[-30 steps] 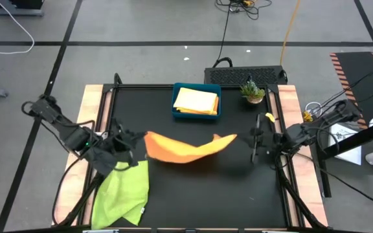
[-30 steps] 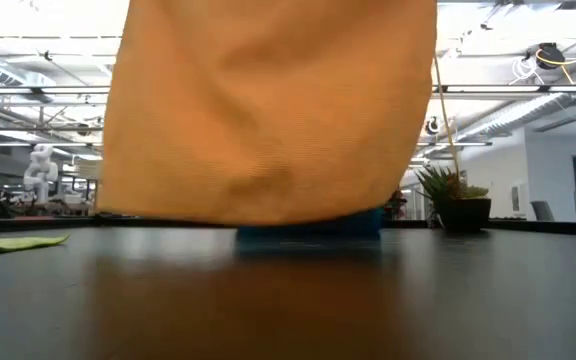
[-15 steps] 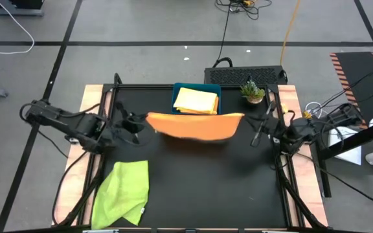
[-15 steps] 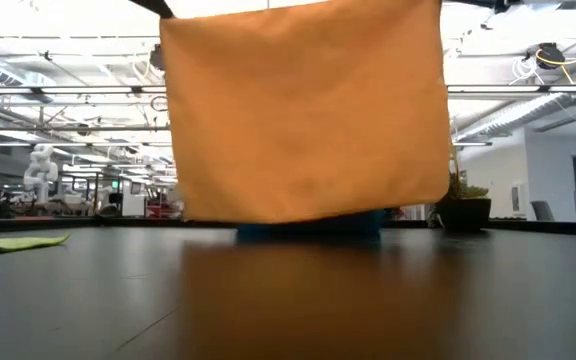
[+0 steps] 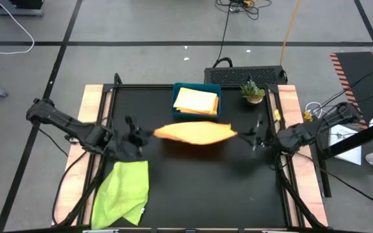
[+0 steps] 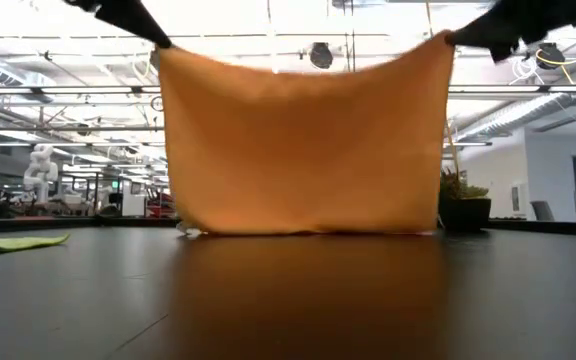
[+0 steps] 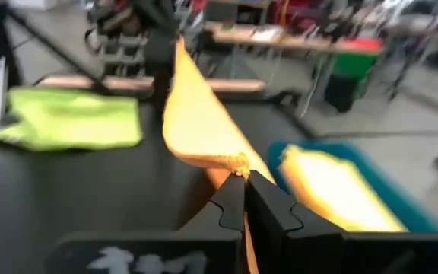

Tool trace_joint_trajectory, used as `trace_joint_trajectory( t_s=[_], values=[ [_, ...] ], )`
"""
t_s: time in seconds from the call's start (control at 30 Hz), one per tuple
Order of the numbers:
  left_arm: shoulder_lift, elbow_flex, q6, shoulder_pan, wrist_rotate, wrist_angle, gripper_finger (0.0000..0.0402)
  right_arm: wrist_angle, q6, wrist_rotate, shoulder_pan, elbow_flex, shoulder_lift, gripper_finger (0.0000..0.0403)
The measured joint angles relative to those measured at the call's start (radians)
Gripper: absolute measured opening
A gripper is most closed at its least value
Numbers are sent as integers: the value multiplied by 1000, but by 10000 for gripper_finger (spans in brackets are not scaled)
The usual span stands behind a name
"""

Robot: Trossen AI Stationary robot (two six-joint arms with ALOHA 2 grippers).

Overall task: Fold microfiber towels
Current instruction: Fold the orange microfiber cloth

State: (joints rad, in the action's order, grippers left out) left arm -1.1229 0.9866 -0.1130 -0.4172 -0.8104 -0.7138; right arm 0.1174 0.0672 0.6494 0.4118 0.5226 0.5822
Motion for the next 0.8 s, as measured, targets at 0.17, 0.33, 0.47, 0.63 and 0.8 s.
trace_joint_trajectory(
  t_s=[0.17,0.33,0.47,0.63,0.8],
  values=[
    [-6,-137,-129,-135,85,139,0,-28,108,-34,118,-82,57,0],
    [-34,-235,-145,-270,130,373,0,-201,165,-112,254,-172,128,0],
    [-89,-258,-153,-343,205,547,0,-317,208,-132,356,-223,199,0],
    [-194,-259,-236,-408,246,581,0,-437,301,-130,445,-278,305,0],
    [-318,-259,-339,-416,246,564,0,-579,371,-94,471,-344,434,0]
  ],
)
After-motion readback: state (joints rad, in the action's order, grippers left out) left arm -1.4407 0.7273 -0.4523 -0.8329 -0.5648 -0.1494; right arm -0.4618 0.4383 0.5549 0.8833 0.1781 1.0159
